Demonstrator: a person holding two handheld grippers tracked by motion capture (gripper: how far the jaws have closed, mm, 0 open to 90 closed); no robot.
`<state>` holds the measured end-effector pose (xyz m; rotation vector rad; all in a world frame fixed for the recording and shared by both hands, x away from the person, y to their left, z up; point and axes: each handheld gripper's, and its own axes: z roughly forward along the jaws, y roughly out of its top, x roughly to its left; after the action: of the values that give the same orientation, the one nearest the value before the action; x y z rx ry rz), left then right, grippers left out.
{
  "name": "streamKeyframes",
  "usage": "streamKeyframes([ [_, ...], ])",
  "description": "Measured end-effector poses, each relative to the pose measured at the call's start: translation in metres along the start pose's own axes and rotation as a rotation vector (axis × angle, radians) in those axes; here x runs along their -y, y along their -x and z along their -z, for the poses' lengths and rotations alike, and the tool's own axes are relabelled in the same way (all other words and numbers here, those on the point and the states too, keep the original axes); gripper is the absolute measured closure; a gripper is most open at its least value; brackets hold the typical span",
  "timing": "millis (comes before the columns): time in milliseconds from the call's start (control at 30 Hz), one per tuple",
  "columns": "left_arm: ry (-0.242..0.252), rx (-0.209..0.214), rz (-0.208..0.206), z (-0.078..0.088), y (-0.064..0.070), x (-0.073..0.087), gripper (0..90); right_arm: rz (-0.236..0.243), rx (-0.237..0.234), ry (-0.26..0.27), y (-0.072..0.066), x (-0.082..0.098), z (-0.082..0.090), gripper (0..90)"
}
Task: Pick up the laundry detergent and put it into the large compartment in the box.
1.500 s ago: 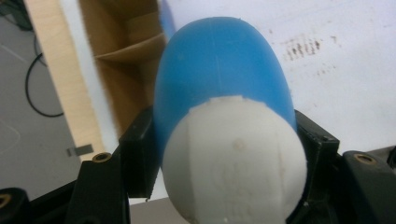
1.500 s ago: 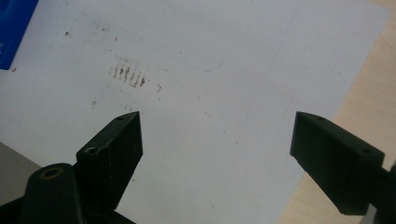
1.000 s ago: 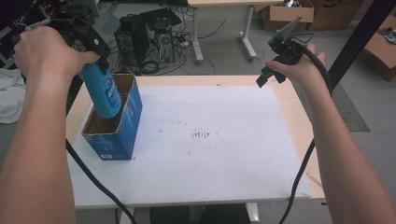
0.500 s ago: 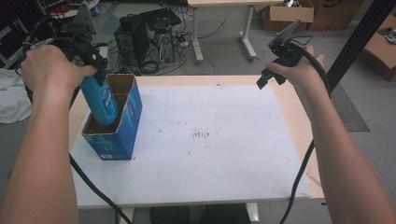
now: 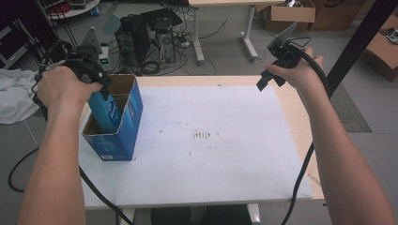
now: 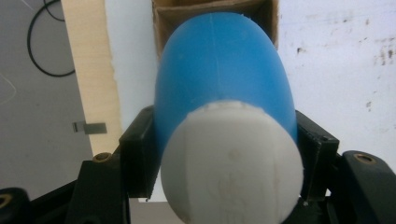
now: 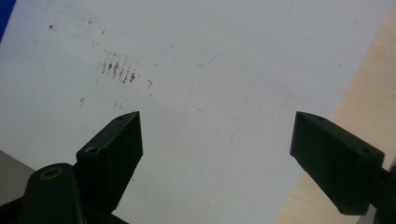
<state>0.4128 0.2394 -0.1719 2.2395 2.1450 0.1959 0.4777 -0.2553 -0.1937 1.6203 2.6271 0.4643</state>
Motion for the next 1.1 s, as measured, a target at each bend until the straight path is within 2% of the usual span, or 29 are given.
streamKeyframes([
  [300,-0.017,0.004,0.003,-0.029,-0.002,-0.002,38.0,0.007,0.003,-0.008,-0.002,-0.001,-0.002,17.1],
  [433,-0.04,0.011,0.006,-0.044,-0.004,-0.001,38.0,0.011,0.004,-0.01,-0.003,-0.001,-0.003,17.1],
  [700,-0.069,0.017,0.0,-0.073,0.001,-0.004,38.0,0.01,0.004,-0.019,-0.003,-0.002,-0.005,17.1],
  [1000,-0.082,0.016,0.007,-0.088,-0.001,-0.003,38.0,0.012,0.006,-0.026,-0.001,-0.003,-0.01,17.1],
  [1100,-0.093,0.021,-0.004,-0.093,-0.001,-0.002,38.0,0.016,0.005,-0.027,-0.002,-0.003,-0.011,17.1],
])
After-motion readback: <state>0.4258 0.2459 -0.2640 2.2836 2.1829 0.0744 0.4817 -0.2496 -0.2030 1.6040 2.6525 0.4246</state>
